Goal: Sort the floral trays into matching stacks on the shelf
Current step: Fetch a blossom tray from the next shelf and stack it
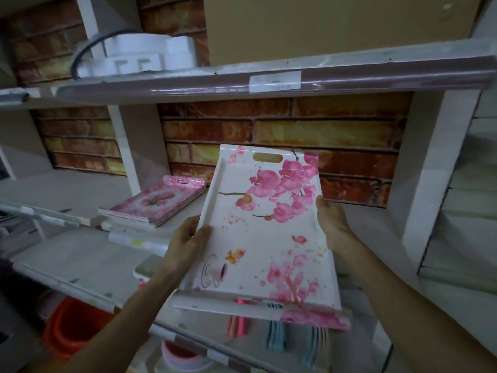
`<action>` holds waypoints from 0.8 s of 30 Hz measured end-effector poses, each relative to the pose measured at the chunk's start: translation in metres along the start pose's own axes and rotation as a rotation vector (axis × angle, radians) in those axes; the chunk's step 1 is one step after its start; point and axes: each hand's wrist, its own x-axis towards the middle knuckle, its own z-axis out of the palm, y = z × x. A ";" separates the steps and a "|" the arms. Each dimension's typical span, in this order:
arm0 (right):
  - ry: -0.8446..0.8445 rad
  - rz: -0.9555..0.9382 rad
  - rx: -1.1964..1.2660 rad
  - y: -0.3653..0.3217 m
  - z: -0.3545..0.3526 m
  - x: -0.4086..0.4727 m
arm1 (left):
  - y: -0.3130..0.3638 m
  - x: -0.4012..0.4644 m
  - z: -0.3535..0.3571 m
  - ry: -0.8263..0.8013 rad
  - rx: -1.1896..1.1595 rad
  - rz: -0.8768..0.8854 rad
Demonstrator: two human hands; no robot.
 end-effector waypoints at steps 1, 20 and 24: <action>-0.008 -0.016 -0.001 -0.004 0.009 0.010 | 0.000 0.015 -0.003 -0.006 0.011 0.000; 0.063 -0.125 -0.114 -0.026 0.103 0.143 | -0.017 0.228 -0.007 -0.081 0.150 0.013; 0.097 -0.112 -0.171 -0.012 0.116 0.153 | -0.033 0.248 -0.002 -0.094 0.191 0.028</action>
